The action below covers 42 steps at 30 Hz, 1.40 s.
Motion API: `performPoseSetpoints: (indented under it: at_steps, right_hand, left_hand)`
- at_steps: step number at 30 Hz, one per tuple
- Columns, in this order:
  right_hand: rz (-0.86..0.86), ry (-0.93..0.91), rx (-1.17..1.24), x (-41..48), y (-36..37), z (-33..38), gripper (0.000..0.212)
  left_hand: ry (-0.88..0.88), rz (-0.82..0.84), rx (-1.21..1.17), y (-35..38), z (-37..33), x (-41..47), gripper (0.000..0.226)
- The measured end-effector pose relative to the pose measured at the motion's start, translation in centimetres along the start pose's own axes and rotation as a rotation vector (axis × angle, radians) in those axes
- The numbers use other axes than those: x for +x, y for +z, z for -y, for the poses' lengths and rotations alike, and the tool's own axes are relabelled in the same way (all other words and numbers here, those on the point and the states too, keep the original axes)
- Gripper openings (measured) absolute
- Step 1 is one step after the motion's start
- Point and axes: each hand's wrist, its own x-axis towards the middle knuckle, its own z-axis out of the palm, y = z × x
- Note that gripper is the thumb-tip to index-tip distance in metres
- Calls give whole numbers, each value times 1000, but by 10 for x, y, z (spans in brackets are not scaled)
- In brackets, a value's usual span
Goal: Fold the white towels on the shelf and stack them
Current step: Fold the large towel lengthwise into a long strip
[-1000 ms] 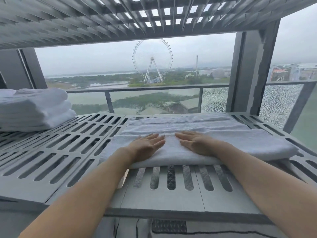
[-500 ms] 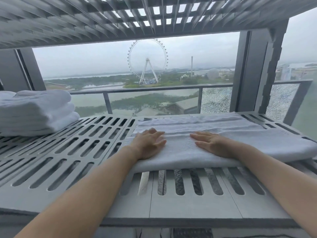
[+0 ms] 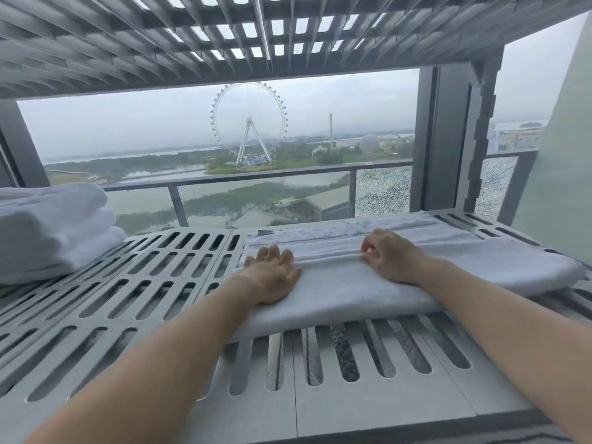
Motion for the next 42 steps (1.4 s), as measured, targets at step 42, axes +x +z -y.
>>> performPoseSetpoints:
  at_steps: [42]
  right_hand:
    - [420, -16, -44, 118, 7, -121, 54]
  left_hand:
    - [-57, 145, -85, 15, -77, 167, 63]
